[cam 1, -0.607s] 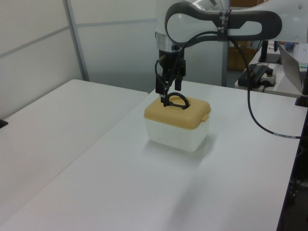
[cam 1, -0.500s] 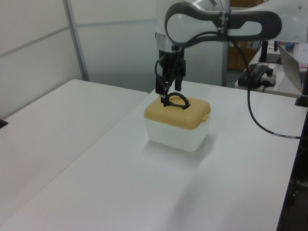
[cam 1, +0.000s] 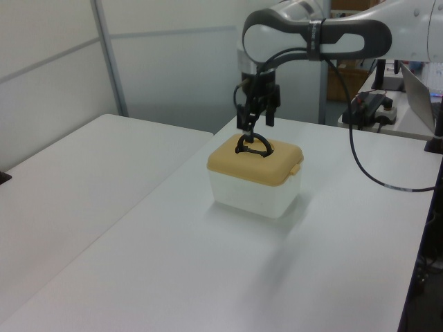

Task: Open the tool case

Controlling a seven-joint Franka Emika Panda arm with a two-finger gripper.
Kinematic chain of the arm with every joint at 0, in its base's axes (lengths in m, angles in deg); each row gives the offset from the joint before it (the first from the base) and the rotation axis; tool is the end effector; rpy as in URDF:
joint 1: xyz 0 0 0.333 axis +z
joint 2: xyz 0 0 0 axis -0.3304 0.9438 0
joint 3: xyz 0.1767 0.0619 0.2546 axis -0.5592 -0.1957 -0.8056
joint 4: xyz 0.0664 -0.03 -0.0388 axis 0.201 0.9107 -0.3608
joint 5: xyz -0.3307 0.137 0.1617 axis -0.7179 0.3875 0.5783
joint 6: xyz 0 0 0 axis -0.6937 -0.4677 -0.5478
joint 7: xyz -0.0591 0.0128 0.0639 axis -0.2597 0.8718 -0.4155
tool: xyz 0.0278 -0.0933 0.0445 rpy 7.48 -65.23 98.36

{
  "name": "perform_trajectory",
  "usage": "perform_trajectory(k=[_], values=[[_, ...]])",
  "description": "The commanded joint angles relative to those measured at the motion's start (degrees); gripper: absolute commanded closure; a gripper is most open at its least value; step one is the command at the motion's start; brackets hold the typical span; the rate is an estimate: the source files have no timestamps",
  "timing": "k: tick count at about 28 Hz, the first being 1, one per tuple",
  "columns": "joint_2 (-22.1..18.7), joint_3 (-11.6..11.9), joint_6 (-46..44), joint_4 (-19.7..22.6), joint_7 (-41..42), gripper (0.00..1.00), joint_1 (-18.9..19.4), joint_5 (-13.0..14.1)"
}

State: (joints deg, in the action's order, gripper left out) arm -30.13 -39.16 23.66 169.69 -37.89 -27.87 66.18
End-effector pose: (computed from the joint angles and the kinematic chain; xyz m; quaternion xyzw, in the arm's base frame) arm 0.5939 -0.0769 0.5922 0.9988 -0.0363 0.0264 0.0202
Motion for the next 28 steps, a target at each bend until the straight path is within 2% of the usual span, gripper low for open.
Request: perform_trajectory(k=[1, 6, 9, 16, 21, 24, 26, 27, 28], values=[[1.62, -0.02, -0.22, -3.82, 4.88, 0.0, -5.13, -0.04], [4.34, -0.02, 3.11, -3.82, 13.05, 0.0, -7.07, -0.57], [7.49, -0.02, 8.97, -3.82, 16.48, 0.0, -8.03, -0.75], [11.81, -0.02, 15.85, -3.82, 16.93, 0.0, -8.3, -1.18], [11.81, -0.02, 16.3, -3.73, 17.02, 0.01, -8.3, -1.1], [11.9, -0.02, 16.39, -3.64, 17.1, 0.1, -8.21, -1.1], [11.99, -0.11, 16.39, -3.55, 17.11, 0.21, -8.13, -1.1], [11.99, -0.11, 16.39, -3.47, 17.19, 0.38, -8.13, -1.1], [11.99, -0.11, 16.39, -3.47, 17.19, 0.48, -8.13, -1.01]])
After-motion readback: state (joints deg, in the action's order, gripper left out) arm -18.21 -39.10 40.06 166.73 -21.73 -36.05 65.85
